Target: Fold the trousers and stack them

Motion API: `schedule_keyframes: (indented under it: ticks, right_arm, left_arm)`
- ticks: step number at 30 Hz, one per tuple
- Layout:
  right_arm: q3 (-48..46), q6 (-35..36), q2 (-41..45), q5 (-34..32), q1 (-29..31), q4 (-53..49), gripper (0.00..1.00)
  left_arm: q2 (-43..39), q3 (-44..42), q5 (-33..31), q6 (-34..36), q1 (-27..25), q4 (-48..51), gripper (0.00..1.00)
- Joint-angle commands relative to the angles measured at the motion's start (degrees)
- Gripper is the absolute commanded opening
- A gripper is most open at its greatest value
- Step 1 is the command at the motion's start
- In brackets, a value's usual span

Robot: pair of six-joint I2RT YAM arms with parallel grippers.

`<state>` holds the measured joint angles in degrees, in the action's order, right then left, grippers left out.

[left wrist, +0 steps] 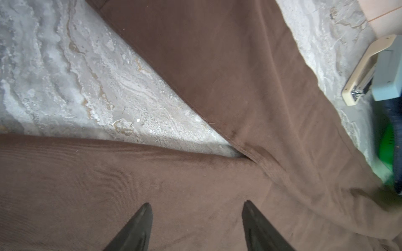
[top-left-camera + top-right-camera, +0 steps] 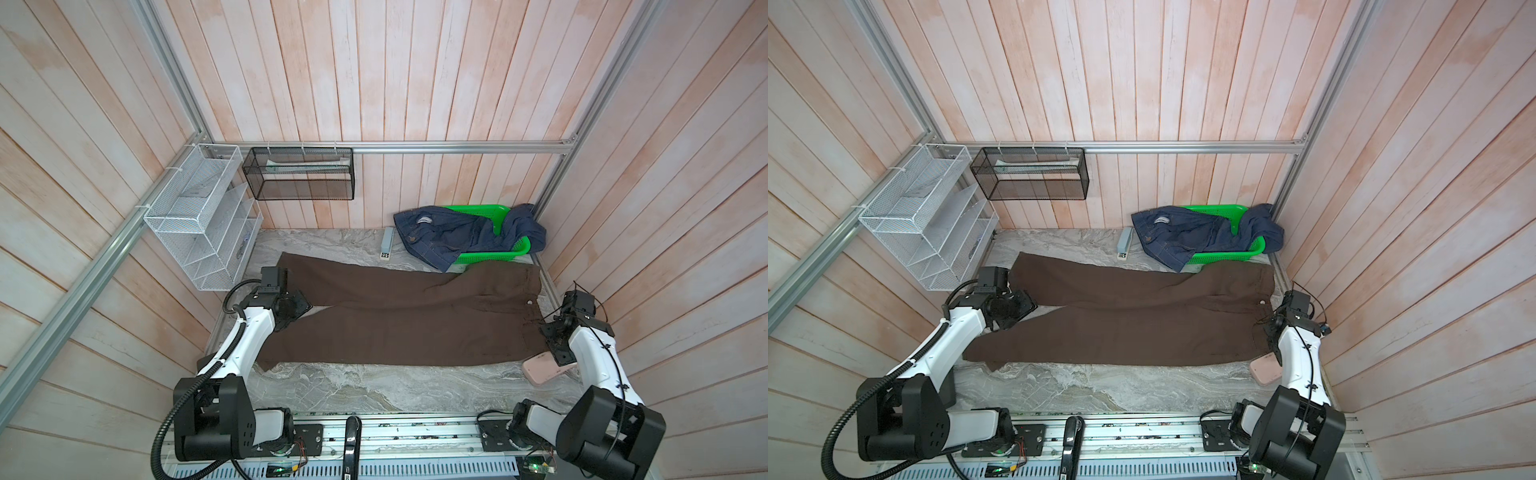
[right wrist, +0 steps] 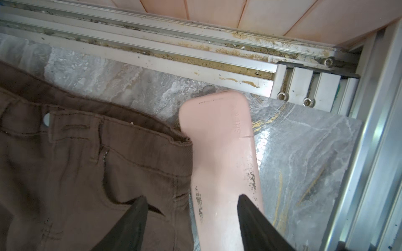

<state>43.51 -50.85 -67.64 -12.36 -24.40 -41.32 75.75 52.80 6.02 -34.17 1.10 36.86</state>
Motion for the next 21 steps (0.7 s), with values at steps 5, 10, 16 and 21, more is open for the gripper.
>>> schedule_keyframes:
  ticks: [5, 10, 16, 21]
  right_arm:
    - [-0.47, -0.3, -5.11, 1.32, -0.86, 4.15, 0.62]
    - [-1.23, -0.33, -7.53, 3.16, -2.16, 7.84, 0.51]
    - [-1.22, -0.31, -9.21, 4.11, -2.32, 10.32, 0.38]
    - [-1.23, -0.38, -10.53, 4.65, -2.31, 11.27, 0.25]
  left_arm:
    - [-1.02, 1.96, 0.36, -1.31, 0.2, 1.87, 0.68]
    - [-1.96, 2.14, -0.38, -1.16, 0.21, 2.44, 0.68]
    - [-2.61, 2.22, -1.09, -1.14, 0.21, 3.03, 0.68]
    - [-2.19, 2.31, -1.25, -1.16, 0.21, 2.67, 0.68]
